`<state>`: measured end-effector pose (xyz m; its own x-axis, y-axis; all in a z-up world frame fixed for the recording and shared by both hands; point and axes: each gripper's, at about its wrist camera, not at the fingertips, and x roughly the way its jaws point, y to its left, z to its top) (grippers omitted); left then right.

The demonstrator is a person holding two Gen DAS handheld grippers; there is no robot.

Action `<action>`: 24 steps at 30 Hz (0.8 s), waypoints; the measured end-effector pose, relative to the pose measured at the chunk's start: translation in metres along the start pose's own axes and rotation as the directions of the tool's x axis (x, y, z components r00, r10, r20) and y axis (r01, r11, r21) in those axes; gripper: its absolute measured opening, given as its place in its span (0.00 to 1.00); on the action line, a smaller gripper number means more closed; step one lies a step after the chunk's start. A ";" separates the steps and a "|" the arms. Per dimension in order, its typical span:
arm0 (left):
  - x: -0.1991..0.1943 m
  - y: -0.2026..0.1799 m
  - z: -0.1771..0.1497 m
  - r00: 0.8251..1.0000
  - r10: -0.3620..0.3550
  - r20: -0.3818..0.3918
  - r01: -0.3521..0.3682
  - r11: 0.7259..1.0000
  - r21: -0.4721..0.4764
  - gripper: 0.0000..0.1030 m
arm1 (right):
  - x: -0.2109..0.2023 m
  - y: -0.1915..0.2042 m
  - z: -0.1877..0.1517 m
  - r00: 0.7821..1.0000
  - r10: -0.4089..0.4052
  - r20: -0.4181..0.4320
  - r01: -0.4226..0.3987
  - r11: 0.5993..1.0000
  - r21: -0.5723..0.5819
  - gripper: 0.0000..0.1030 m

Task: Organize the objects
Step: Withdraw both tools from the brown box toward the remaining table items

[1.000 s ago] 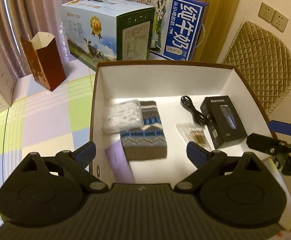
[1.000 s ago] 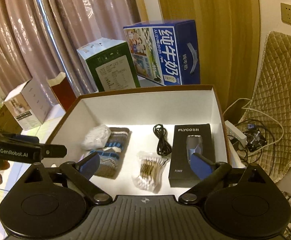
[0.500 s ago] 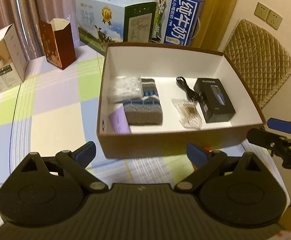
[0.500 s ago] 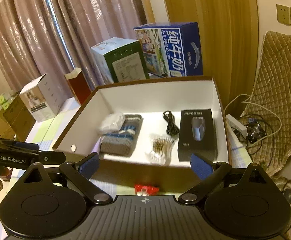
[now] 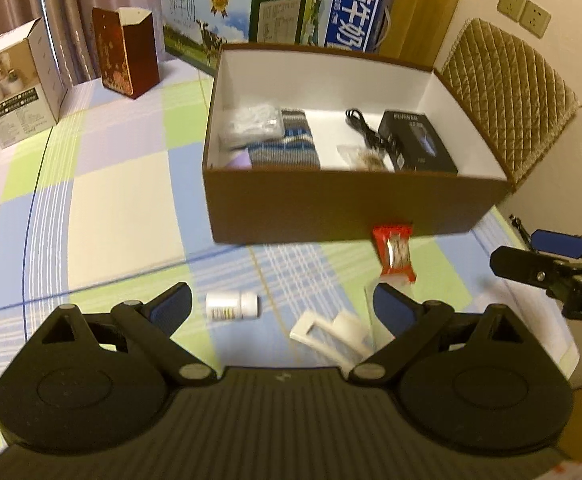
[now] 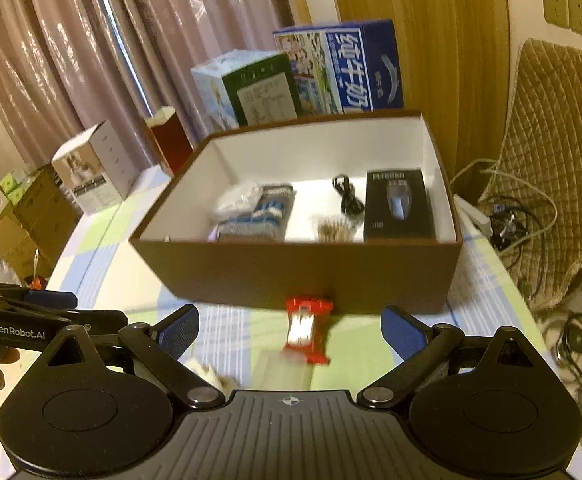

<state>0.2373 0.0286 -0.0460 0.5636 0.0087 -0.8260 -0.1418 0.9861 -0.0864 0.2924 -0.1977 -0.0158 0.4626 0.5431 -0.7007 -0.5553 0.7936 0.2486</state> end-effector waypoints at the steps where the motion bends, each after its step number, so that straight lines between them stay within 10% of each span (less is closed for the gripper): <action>1: 0.000 0.001 -0.005 1.000 0.002 -0.003 -0.002 1.000 0.004 0.93 | 0.000 0.001 -0.004 1.000 -0.004 -0.008 0.004 1.000 -0.001 0.92; 24: 0.025 0.007 -0.049 0.994 0.017 -0.112 -0.018 1.000 -0.012 0.93 | 0.037 0.008 -0.059 0.985 -0.024 -0.172 0.025 1.000 0.000 0.92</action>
<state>0.2108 0.0272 -0.0949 0.4662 0.0065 -0.8847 -0.1621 0.9837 -0.0782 0.2641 -0.1877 -0.0789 0.3500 0.4685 -0.8112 -0.5436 0.8068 0.2314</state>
